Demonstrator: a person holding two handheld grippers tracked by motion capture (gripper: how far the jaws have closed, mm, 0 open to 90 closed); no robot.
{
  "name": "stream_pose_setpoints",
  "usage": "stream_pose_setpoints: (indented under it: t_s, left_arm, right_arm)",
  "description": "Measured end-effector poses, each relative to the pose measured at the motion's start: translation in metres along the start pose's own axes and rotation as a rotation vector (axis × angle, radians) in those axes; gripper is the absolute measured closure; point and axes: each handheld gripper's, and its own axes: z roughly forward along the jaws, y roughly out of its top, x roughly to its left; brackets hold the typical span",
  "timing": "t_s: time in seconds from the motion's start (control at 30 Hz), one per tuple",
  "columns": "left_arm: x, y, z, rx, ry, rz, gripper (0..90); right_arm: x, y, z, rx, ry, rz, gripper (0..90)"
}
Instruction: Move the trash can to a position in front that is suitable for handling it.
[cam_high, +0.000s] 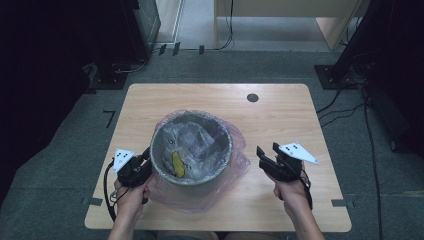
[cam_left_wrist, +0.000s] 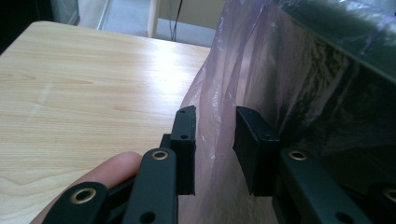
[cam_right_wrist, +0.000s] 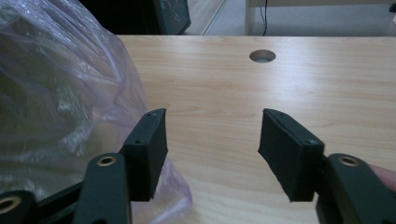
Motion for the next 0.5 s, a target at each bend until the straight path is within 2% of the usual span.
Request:
stream_pose_setpoints:
  t_s: [0.13, 0.2, 0.23, 0.33, 0.37, 0.4, 0.43, 0.5]
  left_arm:
    - [-0.003, 0.000, 0.004, 0.004, -0.014, 0.012, 68.9]
    - [-0.005, 0.000, 0.006, 0.005, -0.019, 0.014, 69.6]
    - [-0.006, 0.000, 0.007, 0.005, -0.022, 0.017, 69.6]
    - [-0.011, 0.000, 0.010, 0.010, -0.044, 0.031, 74.1]
    - [-0.014, -0.001, 0.010, 0.012, -0.061, 0.040, 74.1]
    - [-0.018, -0.001, 0.011, 0.014, -0.082, 0.058, 76.1]
    - [-0.022, -0.002, 0.011, 0.013, -0.087, 0.071, 81.8]
    - [-0.027, -0.003, 0.012, 0.015, -0.091, 0.077, 83.4]
  right_arm:
    - [0.012, 0.005, 0.019, 0.001, -0.012, -0.027, 50.3]
    - [0.020, 0.006, 0.032, 0.014, 0.002, -0.024, 56.0]
    - [0.020, 0.006, 0.032, 0.014, 0.002, -0.024, 56.0]
    - [0.032, 0.002, 0.043, 0.037, 0.104, -0.066, 63.9]
    - [0.032, 0.002, 0.043, 0.037, 0.104, -0.066, 63.9]
    - [0.036, 0.001, 0.043, 0.043, 0.139, -0.078, 65.9]
    - [0.043, -0.002, 0.042, 0.044, 0.146, -0.099, 75.6]
    - [0.043, -0.002, 0.040, 0.048, 0.140, -0.089, 78.2]
